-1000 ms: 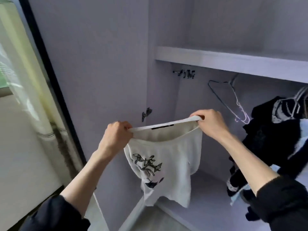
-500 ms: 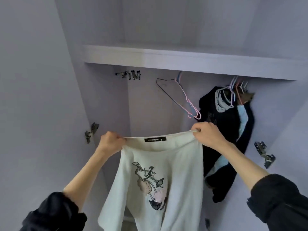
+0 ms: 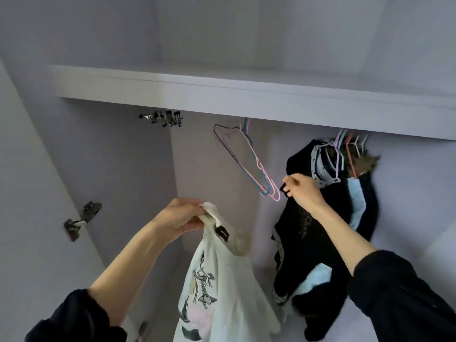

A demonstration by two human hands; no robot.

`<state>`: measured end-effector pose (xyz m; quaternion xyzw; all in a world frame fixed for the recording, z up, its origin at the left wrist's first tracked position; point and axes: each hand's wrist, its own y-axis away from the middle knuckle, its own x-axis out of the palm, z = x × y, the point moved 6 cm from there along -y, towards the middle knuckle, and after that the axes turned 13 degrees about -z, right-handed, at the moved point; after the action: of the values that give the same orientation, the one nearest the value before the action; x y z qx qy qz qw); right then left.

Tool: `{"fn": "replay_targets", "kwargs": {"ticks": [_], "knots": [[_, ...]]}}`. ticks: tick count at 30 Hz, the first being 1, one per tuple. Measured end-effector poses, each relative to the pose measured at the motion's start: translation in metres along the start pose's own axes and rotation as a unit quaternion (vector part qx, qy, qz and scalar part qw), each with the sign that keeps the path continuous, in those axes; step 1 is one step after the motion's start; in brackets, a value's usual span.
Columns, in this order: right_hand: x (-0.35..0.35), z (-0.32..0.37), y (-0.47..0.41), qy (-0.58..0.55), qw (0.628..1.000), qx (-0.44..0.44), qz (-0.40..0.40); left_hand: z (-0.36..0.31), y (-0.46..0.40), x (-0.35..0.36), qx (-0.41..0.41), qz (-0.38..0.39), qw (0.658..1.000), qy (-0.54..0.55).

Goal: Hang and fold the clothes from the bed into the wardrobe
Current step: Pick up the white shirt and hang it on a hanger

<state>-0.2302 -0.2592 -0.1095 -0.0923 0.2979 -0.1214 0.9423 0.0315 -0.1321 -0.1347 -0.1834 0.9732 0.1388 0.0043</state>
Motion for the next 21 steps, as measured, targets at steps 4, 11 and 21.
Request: {"fn": "replay_targets", "kwargs": {"ticks": [4, 11, 21], "knots": [[0.034, 0.001, -0.034, 0.050, 0.996, 0.040, 0.060, -0.004, -0.013, 0.002, 0.010, -0.027, 0.999, -0.015], [0.079, 0.008, -0.050, -0.148, 0.960, 0.173, 0.165, -0.009, -0.029, -0.015, 0.014, -0.089, 0.996, -0.014], [0.076, 0.019, -0.060, -0.105, 0.992, 0.040, 0.060, -0.009, -0.031, -0.012, 0.020, -0.078, 0.996, -0.026]]}}
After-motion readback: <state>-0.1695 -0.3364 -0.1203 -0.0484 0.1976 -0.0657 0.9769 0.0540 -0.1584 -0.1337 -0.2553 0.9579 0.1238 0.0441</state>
